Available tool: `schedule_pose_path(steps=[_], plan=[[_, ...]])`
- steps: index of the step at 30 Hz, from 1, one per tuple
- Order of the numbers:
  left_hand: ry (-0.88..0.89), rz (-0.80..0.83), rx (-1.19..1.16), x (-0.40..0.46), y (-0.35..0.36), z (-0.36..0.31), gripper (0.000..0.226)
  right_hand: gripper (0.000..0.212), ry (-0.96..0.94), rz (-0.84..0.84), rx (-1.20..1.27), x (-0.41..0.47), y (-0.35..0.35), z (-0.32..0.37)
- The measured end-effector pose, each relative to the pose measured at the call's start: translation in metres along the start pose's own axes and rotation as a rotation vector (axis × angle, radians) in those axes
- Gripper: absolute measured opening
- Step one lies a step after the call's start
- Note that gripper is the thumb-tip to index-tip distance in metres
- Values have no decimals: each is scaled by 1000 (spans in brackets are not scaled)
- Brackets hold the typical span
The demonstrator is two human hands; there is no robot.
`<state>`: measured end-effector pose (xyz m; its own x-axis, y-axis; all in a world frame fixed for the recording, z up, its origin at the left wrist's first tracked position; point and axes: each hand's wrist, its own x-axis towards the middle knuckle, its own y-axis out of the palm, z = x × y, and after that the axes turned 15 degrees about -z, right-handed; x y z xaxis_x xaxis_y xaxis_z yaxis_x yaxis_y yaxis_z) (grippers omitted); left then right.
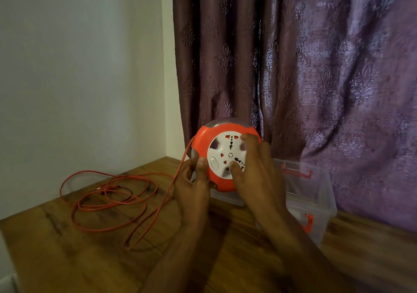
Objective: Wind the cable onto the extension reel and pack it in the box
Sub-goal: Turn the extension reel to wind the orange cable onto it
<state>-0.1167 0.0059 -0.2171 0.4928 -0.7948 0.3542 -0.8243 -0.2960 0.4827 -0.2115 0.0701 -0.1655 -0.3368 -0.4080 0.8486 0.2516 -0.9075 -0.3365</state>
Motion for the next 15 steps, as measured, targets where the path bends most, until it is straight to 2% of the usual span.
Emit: schedule_pose_path(steps=[3,6,9,11,15], plan=[[-21,-15,-16,0,0,-1,36,67,-141,153,-106,-2,0,4],[-33,0,-16,-3,1,-1,36,67,-172,275,-180,-4,0,4],[-33,17,-1,-6,2,-2,35,61,-156,220,-190,-4,2,-1],[-10,29,13,-6,2,-2,26,60,-133,167,-183,-4,5,-3],[31,34,32,-5,2,0,17,59,-9,70,-81,-5,10,-9]])
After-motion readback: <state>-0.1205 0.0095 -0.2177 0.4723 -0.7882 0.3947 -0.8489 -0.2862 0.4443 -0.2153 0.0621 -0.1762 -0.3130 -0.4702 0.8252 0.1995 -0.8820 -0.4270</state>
